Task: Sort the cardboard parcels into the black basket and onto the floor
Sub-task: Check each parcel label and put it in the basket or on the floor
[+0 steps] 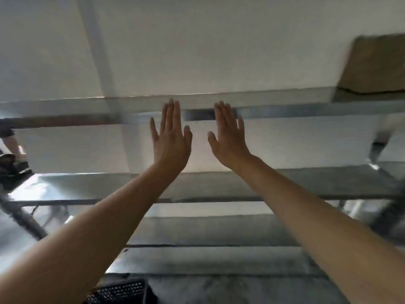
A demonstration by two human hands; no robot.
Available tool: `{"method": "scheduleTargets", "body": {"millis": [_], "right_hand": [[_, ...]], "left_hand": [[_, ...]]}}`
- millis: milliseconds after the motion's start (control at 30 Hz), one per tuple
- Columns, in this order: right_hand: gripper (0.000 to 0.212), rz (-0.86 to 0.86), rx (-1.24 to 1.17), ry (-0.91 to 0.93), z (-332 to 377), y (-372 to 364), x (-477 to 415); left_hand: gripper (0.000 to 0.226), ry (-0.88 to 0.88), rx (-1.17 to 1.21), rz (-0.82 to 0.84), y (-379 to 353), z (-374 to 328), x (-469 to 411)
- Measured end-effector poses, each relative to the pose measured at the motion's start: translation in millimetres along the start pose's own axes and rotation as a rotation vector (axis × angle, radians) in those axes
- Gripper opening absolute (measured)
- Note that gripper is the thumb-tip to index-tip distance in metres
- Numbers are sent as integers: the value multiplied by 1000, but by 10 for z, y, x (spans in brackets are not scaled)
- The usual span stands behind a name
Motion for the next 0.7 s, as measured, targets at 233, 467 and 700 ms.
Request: {"method": "scheduleTargets", "body": {"millis": [233, 467, 700], "right_hand": [[68, -12, 238, -469, -2276, 1343, 1516], [67, -34, 374, -819, -3456, 1920, 3033], [68, 125, 390, -1078, -4364, 1801, 4068]], "left_hand": [[59, -282, 247, 222, -1114, -2501, 675], [62, -500, 389, 447, -1886, -4037, 1510], [59, -598, 451, 685, -3037, -4935, 2044]]}}
Point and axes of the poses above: each hand's wrist, its own x-axis away from the middle knuckle, its own y-axis out of the back of the hand, z = x × y, the point moved 4 cm from there along -x, towards the middle knuckle, and after that the axes turned 5 degrees about y, right-handed, at the moved point
